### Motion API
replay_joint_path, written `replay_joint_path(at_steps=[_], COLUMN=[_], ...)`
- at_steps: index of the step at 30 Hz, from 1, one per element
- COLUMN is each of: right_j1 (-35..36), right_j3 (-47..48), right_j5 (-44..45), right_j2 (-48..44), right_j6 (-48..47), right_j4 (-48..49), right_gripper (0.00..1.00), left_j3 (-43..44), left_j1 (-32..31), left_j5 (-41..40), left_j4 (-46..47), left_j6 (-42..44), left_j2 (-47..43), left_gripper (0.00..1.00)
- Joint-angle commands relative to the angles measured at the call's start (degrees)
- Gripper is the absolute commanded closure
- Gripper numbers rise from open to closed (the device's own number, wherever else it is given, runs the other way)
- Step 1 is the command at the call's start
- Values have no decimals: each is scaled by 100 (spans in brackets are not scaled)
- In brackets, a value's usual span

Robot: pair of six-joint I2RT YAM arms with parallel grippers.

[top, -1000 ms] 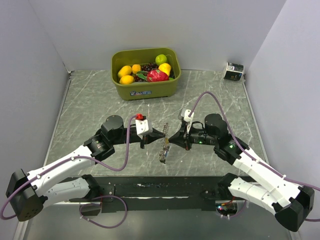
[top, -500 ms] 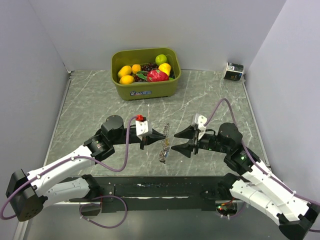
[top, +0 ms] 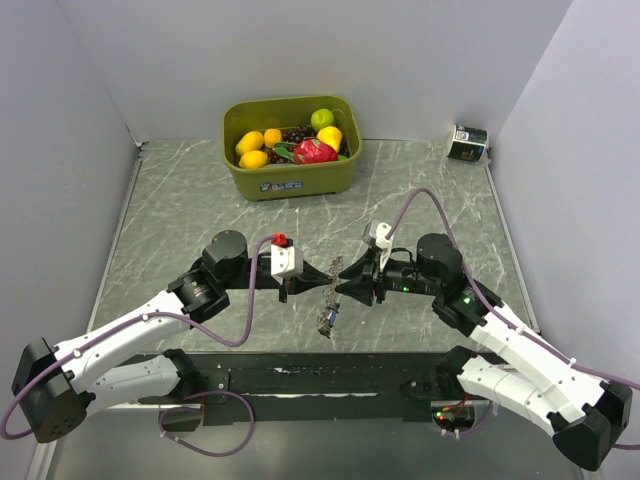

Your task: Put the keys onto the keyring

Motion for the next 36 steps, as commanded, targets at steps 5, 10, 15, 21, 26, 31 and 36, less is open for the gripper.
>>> replay_joint_path(at_steps=[5,10,15,21,26,31,36], right_j1=[24,24,24,24,24,24,24], right_j3=[257,275,293,293,231,240,266], right_j5=[-89,-89,-63,-53,-106,-238,-343], right_j2=[-216,-155,-32,56,108,249,346], right_j6=[42,42,51,-28,-46,-63,-72], right_j4=[303,338,347,224,276,303,347], right_gripper=[57,72,94,99,100,100,97], left_j3=[190,217,243,146,129,94,120], left_j1=[2,2,-7,2,2,2,2], left_j5=[257,336,398,406,503,748,951], left_j4=[374,418,392,602,690,831,866], left_j6=[100,91,82,29,29,-14,-15], left_j2=[-57,-21,5,-74,-92,-83,-83], left_gripper=[99,99,99,99,99,99,99])
